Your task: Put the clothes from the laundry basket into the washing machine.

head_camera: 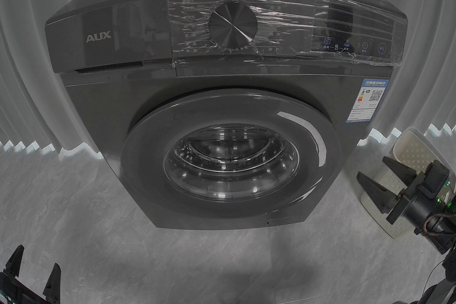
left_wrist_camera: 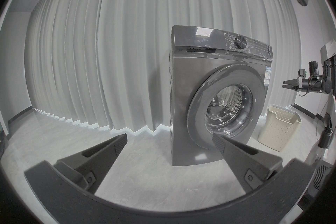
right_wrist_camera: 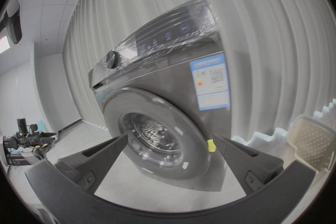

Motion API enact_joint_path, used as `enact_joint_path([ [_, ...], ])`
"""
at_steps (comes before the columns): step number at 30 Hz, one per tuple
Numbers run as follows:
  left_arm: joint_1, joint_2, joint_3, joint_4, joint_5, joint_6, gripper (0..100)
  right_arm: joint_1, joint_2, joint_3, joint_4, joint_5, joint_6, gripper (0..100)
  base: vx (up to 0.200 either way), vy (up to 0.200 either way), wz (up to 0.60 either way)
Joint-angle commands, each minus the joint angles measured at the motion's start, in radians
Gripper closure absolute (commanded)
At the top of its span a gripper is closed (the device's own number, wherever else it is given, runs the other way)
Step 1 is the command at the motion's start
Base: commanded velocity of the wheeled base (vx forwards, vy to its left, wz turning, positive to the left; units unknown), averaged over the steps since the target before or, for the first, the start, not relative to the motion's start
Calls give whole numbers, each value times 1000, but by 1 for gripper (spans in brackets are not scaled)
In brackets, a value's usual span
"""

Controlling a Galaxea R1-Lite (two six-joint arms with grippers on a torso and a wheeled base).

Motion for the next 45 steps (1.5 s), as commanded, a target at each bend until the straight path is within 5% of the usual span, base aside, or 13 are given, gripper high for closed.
enact_joint_path([
  [1,2,-16,18,0,0,0,0,-50,-170,23,90,4,-25,0,0,0,0],
  [8,2,-16,16,0,0,0,0,-87,-378,23,325,-2,-54,0,0,0,0],
  [17,2,-16,16,0,0,0,0,-282,-703,23,607,21,-98,0,0,0,0],
  [22,2,-16,16,0,0,0,0,-360,-917,23,788,91,-98,0,0,0,0],
  [25,2,-16,18,0,0,0,0,-464,-1134,23,963,205,-98,0,0,0,0],
  [28,2,-16,16,0,0,0,0,-504,-1236,23,1064,254,-98,0,0,0,0],
  [38,2,-16,18,0,0,0,0,-448,-1377,23,1208,321,-85,0,0,0,0],
  [43,2,-16,16,0,0,0,0,-454,-1389,23,1251,424,-94,0,0,0,0],
  [45,1,-16,18,0,0,0,0,-458,-1400,23,1355,424,-101,0,0,0,0],
])
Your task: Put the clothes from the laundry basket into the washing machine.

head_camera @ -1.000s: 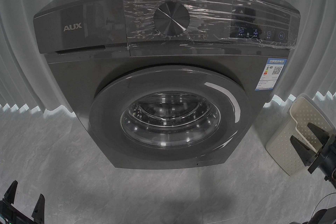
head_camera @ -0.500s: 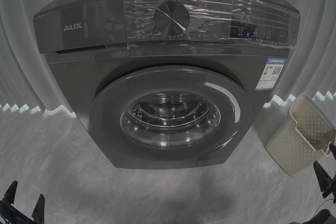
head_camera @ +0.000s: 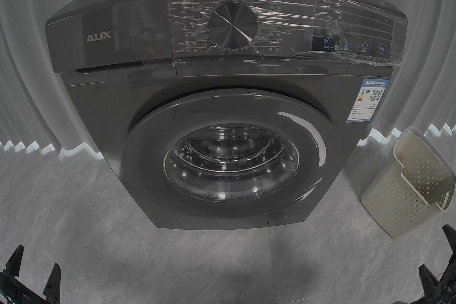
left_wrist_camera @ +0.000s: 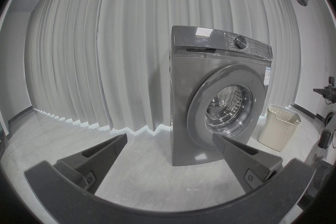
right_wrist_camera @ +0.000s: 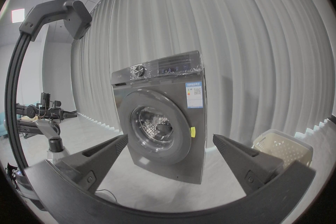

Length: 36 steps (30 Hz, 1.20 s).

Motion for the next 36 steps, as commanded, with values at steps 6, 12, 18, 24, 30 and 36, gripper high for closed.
enact_joint_path([
  [6,1,-16,18,0,2,0,0,-6,-45,15,175,-454,-28,0,0,0,0],
  [12,1,-16,18,0,2,0,0,-1,-45,18,202,-430,-79,0,0,0,0],
  [18,1,-16,18,0,2,-2,0,-1,-45,18,200,-422,-91,0,0,0,0],
  [24,1,-16,16,0,2,-2,0,-4,-45,18,202,-437,-71,0,0,0,0],
  [30,1,-16,16,0,5,-8,0,-3,-45,18,198,-422,-71,0,0,0,0],
  [36,1,-16,18,-2,8,-20,0,-3,-45,18,198,-427,-67,0,0,0,0],
])
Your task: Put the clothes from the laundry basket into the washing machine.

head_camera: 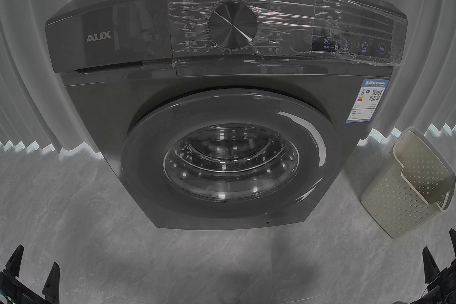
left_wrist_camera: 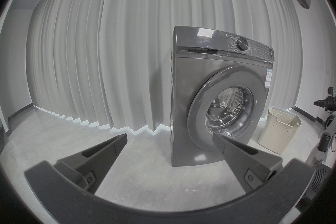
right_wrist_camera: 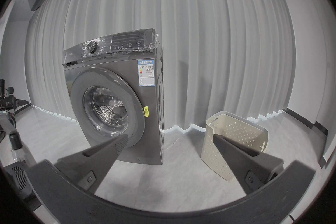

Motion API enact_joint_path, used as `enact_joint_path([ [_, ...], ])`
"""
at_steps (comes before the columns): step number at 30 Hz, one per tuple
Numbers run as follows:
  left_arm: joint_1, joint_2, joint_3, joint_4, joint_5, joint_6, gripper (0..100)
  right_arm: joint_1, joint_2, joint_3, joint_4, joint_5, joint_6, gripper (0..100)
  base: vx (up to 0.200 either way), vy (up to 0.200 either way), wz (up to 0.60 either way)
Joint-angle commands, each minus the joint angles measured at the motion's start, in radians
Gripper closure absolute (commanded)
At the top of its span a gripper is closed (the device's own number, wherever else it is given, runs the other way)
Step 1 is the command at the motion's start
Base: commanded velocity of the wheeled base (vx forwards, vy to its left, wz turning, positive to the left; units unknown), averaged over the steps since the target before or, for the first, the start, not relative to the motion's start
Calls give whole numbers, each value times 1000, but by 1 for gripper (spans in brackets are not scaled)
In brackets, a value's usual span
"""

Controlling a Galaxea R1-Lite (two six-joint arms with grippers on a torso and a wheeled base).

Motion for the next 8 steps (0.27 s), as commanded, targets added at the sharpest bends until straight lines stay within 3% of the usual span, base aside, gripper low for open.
enact_joint_path([
  [1,0,-16,18,0,1,0,0,0,-11,18,-2,-2,-3,0,0,0,0],
  [8,0,-16,18,0,-2,11,0,-1,-11,18,0,-3,0,0,0,0,0],
])
